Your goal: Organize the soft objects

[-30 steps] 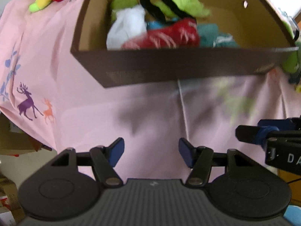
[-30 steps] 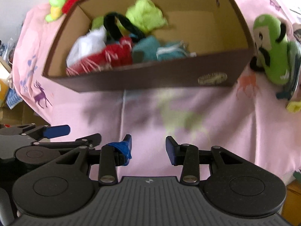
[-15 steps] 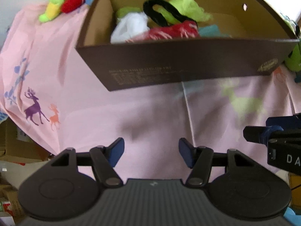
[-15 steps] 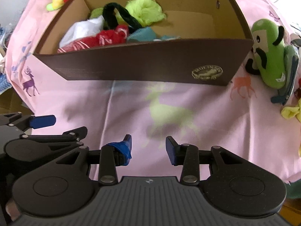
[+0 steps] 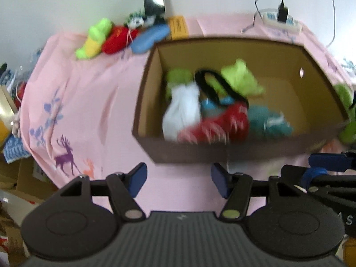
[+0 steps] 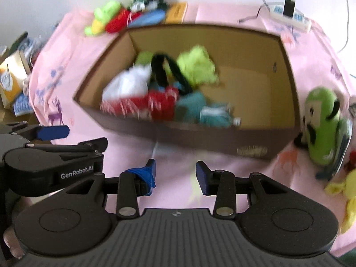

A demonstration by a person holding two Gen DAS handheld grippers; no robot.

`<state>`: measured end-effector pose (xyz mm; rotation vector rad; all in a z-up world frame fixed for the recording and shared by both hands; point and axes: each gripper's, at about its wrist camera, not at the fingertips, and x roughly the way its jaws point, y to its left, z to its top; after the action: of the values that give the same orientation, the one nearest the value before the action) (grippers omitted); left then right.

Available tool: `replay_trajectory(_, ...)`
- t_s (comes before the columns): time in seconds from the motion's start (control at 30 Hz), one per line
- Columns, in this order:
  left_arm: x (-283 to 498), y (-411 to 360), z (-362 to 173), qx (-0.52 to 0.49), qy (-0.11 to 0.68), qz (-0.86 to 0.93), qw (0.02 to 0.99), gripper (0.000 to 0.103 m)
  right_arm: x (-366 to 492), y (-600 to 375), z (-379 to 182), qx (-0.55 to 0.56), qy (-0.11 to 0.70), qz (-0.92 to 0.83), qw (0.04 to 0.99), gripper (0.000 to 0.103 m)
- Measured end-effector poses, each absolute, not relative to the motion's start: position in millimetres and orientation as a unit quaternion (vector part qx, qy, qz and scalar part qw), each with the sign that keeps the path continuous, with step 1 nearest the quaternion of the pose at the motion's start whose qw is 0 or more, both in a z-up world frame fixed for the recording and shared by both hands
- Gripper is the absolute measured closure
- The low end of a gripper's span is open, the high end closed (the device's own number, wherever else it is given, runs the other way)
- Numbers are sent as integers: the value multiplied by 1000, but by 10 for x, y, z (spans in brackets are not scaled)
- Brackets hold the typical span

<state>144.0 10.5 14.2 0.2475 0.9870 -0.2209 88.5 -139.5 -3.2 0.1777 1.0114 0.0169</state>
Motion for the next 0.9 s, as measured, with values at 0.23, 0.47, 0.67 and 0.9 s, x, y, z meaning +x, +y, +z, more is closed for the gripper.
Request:
replay_trajectory(0.23, 1765, 1, 357, 114, 437, -114, 885, 41, 1107, -1512, 212, 99, 422, -29, 901, 80)
replay_trajectory(0.47, 2010, -159, 360, 122, 419, -120, 892, 41, 1273, -1517, 172, 81, 371, -63, 923, 80)
replay_trajectory(0.67, 2182, -229, 248, 129, 419, -119, 891, 41, 1423, -1523, 52, 69, 350, -68, 932, 80)
replay_trajectory(0.9, 2313, -180, 108, 111, 439, -114, 884, 41, 1515, -1501, -84, 66, 354, -67, 930, 80)
